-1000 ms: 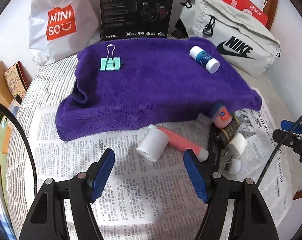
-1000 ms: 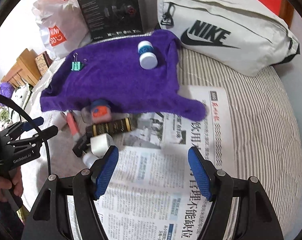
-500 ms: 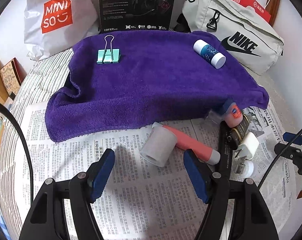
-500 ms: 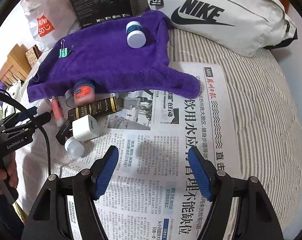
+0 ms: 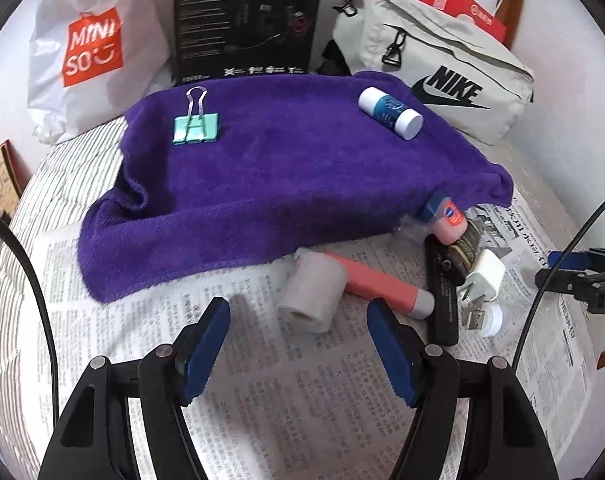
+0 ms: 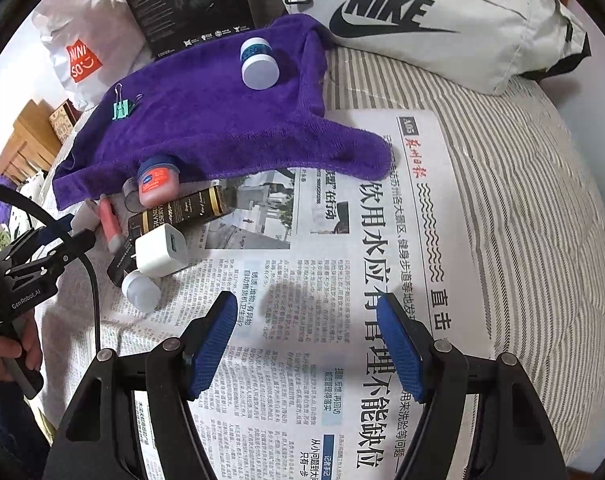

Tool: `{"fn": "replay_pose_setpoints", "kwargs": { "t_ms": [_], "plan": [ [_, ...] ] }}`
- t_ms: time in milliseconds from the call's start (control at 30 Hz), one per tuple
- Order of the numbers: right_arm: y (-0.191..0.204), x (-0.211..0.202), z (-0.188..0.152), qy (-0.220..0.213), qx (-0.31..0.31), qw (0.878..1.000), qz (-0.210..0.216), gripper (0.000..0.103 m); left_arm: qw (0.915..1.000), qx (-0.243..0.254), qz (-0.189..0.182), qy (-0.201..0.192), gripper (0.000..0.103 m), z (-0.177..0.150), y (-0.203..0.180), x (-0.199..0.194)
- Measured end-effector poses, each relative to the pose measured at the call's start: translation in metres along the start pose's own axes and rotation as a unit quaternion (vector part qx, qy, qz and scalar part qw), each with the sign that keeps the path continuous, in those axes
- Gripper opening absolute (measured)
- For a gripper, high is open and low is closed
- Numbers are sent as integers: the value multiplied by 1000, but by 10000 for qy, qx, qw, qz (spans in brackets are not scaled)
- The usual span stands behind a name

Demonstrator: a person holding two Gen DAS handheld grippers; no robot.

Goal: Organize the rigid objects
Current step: 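Move both open tools back toward the items on the newspaper, then grasp the white tape roll with the left tool while the right tool grasps the white charger plug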

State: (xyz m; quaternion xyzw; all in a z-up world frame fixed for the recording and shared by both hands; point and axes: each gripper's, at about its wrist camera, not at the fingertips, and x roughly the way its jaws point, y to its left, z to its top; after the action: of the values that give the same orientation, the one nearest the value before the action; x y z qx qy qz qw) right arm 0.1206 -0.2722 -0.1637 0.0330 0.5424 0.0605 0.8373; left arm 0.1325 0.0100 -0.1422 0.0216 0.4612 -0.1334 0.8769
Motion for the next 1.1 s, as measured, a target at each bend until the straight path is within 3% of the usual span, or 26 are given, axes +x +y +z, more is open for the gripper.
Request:
{"fn": "replay_pose_setpoints", "kwargs": {
  "t_ms": [67,267,467,800,1100],
  "plan": [
    [-2,2,-1,33,38,10000,18,72,9999,125,19,33,65,3,-3,3],
    [-3,2,-4,24,29,10000,41,72,9991,377,-211,53,33,8,-9,8],
    [3,2,-4,-2,23,9999,143,74,9981,582,-188,-5,32,6,-17,1],
    [41,0,10,-192,-305,9977,566,74,9993,239,179,224,32,-16,10,-9],
    [83,15,19,-122,-801,9940,733,69,9998,86,136,138,32,-22,16,-12]
  ]
}}
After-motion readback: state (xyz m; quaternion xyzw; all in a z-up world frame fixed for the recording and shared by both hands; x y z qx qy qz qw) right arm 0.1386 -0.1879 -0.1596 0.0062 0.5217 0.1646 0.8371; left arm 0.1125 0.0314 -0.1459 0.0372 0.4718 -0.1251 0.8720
